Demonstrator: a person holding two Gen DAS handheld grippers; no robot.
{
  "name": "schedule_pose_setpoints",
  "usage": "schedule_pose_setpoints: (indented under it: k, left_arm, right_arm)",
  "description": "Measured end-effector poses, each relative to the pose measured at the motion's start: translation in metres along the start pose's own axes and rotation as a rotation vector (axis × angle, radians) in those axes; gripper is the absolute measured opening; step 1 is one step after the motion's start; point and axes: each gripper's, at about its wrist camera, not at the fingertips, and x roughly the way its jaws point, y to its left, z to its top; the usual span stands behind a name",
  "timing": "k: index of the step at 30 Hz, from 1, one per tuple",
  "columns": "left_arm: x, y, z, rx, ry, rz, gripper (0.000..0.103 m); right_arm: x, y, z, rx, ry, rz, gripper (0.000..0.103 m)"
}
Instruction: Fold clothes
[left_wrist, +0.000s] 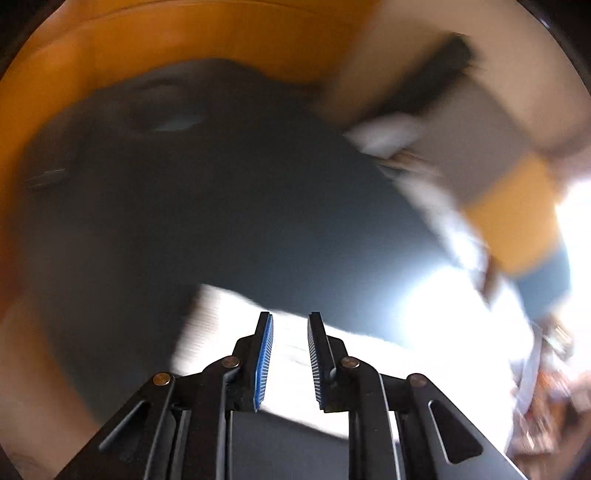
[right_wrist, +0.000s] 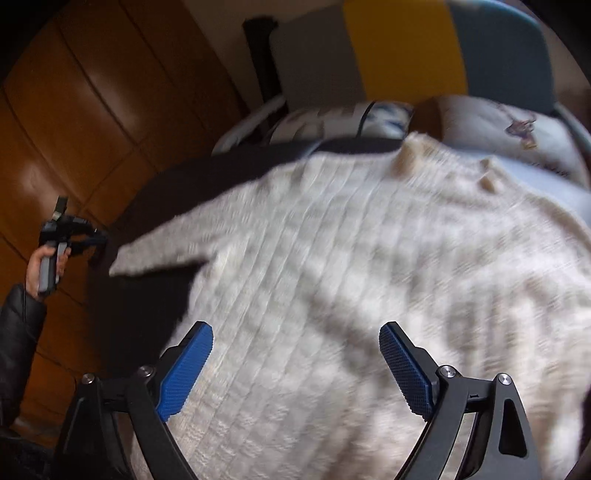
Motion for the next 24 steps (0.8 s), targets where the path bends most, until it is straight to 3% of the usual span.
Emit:
schedule_pose_setpoints:
  k: [4,8,10,13,15,17,20,24]
  left_arm:
    - [0.022,-0.118,-0.048,0.273,0.105,-0.241,0.02]
    - [0.065,-0.256,-0.108,0.492,0.289,-0.499,0.022]
    - [0.093,-0.325,-0.138,0.603,0.374,-0.55,0.027]
    - [0.12,-0.409,-0.184,0.772,0.465,-0.571,0.028]
    - [0.128,-0.445,-0.21,0.85,0.486,-0.55,0.028]
    - [0.144,-0.47,-0.223,0.915,0.482,-0.508,0.028]
    - [0.178,-0.487,-0.206,0.957,0.524,-0.489,0.029]
    - [0.217,-0.503,-0.19,0.967,0.603,-0.523,0.043]
  right_arm:
    - [-0.033,-0.048,0.019,0.086,-0.078,-0.095,0.087]
    - [-0.038,-0.096,0.024,0.176,-0.061,-0.152,0.085]
    - [-0.033,-0.118,0.021,0.22,-0.041,-0.151,0.085]
    - [-0.019,-0.139,0.009,0.244,-0.016,-0.116,0.085]
    - [-0.01,-0.149,0.0,0.245,-0.009,-0.072,0.085]
    - [-0.012,-0.152,-0.008,0.211,-0.054,-0.031,0.086]
    - [-0.014,-0.153,-0.015,0.171,-0.09,0.013,0.088]
    - [-0.015,-0.154,-0.017,0.163,-0.107,0.053,0.095]
